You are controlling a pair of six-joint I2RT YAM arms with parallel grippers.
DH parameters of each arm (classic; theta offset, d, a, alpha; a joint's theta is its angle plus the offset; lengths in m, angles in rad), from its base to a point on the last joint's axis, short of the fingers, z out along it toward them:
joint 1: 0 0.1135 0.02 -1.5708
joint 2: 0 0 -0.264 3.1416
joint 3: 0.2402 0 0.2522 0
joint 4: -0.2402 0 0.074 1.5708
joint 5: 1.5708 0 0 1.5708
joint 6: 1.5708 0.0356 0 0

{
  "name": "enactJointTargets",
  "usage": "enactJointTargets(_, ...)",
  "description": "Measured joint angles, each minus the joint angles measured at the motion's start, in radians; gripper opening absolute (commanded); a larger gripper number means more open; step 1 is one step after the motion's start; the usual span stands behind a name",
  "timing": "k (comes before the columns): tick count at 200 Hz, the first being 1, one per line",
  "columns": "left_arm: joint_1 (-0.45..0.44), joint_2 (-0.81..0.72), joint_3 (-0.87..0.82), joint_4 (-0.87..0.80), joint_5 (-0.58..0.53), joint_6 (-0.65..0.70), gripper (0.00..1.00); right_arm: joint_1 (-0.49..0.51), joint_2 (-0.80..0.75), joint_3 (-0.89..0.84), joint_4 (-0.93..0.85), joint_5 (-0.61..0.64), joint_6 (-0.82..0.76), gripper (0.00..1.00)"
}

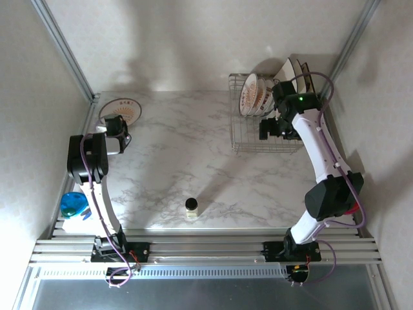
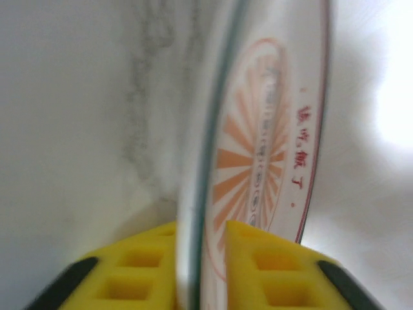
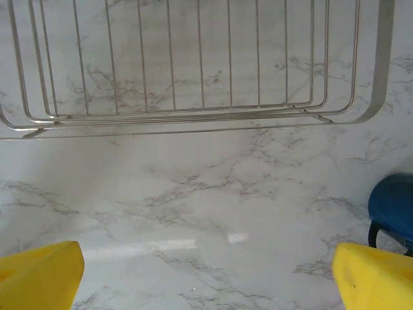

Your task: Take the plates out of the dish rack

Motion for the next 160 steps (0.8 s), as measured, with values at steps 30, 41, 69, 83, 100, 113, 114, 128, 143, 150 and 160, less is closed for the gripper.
enactJointTargets(30,0.003,-0.004,0.009,0.029,0.003,-0.006,0.55,0.000,-0.025,0.000,-0.008,0.003,0.010,0.99)
enactJointTargets(41,0.003,-0.006,0.010,0.034,0.003,-0.003,0.61,0.000,-0.030,0.000,-0.010,0.005,0.011,0.99)
enactJointTargets(69,0.003,-0.013,0.015,0.043,0.003,0.003,0.77,0.000,-0.033,-0.001,-0.014,0.008,0.014,0.99)
enactJointTargets(83,0.003,-0.020,0.016,0.044,0.003,0.005,0.84,0.000,-0.034,-0.006,-0.014,0.008,0.014,0.99)
enactJointTargets(100,0.003,-0.028,0.015,0.042,0.003,0.005,0.91,0.000,-0.034,-0.017,-0.014,0.008,0.013,0.99)
enactJointTargets(113,0.003,-0.038,0.009,0.040,0.003,0.005,0.98,0.000,-0.034,-0.023,-0.013,0.008,0.013,0.99)
enactJointTargets(114,0.003,-0.039,0.008,0.040,0.003,0.004,0.99,0.000,-0.034,-0.023,-0.013,0.008,0.013,0.99)
enactJointTargets(128,0.003,-0.055,0.000,0.031,-0.001,0.006,1.00,0.000,-0.035,-0.034,-0.009,0.007,0.013,0.99)
enactJointTargets(143,0.004,-0.072,-0.015,0.016,-0.002,0.005,1.00,0.000,-0.036,-0.043,-0.002,0.007,0.013,0.99)
enactJointTargets(150,0.004,-0.079,-0.021,0.010,-0.005,0.005,1.00,0.000,-0.037,-0.049,0.003,0.007,0.013,0.99)
enactJointTargets(160,0.004,-0.090,-0.032,-0.001,-0.008,0.005,0.99,0.000,-0.038,-0.056,0.009,0.007,0.011,0.99)
